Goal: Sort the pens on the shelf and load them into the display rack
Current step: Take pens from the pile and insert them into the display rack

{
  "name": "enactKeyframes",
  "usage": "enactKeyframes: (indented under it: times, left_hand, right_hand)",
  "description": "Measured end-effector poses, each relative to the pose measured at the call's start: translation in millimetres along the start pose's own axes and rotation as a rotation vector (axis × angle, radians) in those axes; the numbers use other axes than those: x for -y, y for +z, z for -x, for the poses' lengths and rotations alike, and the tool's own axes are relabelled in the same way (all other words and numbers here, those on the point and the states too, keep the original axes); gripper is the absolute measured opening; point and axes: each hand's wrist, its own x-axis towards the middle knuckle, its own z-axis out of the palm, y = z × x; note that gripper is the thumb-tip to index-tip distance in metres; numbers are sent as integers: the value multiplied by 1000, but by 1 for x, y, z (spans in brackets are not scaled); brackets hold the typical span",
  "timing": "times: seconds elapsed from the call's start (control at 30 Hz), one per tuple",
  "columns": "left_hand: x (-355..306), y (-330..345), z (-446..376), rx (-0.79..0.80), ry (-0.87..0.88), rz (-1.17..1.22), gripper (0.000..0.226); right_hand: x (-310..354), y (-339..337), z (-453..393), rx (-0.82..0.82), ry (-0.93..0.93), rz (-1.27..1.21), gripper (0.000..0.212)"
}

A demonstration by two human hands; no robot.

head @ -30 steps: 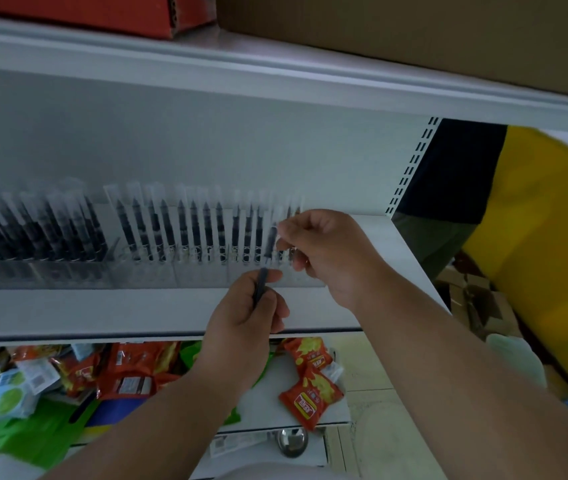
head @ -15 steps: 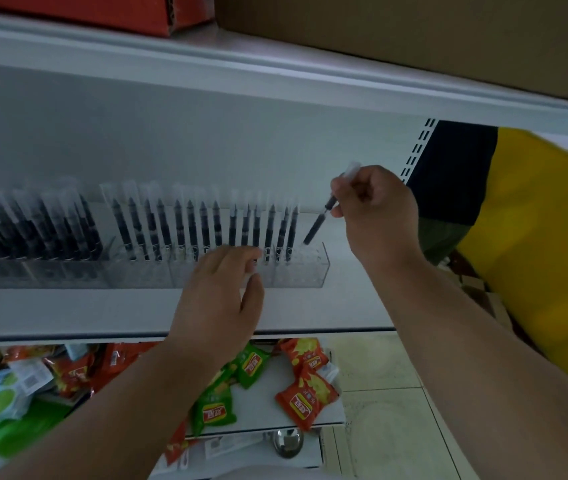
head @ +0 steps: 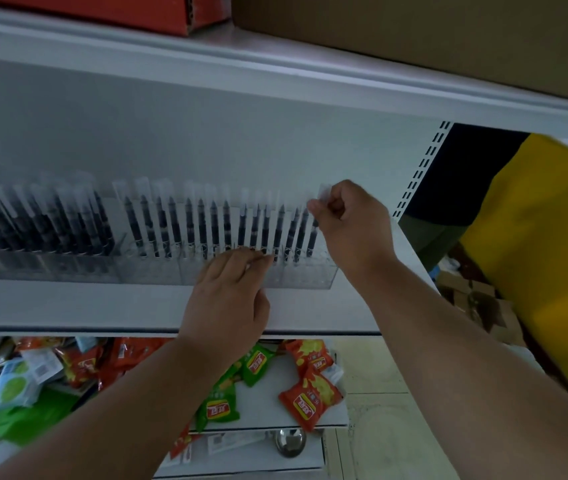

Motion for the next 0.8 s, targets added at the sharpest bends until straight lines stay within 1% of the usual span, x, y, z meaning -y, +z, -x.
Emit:
enactKeyframes:
  times: [0.07, 0.13, 0.3, 0.47, 0.63, 0.8]
  left_hand:
    - [0, 0, 0, -6, 3, 1, 48]
    - [0, 1, -1, -8, 0, 4, 49]
    - [0, 0, -1, -6, -17, 5, 50]
    - [-1, 1, -1, -16, -21, 7, 50]
    - [-3, -3, 1, -11, -43, 22, 50]
    - [-2, -25, 25, -101, -110, -5, 44]
  right_hand:
    - [-8, 8, 5, 36, 67, -8, 24]
    - [-11, 11, 7, 24, 110, -21, 27]
    - [-9, 9, 5, 52, 89, 29, 33]
    - [-14, 1, 13, 98, 72, 63, 27]
    - [-7, -13, 29, 116, -91, 105, 23]
    - [20, -11, 45, 158, -344, 124, 16]
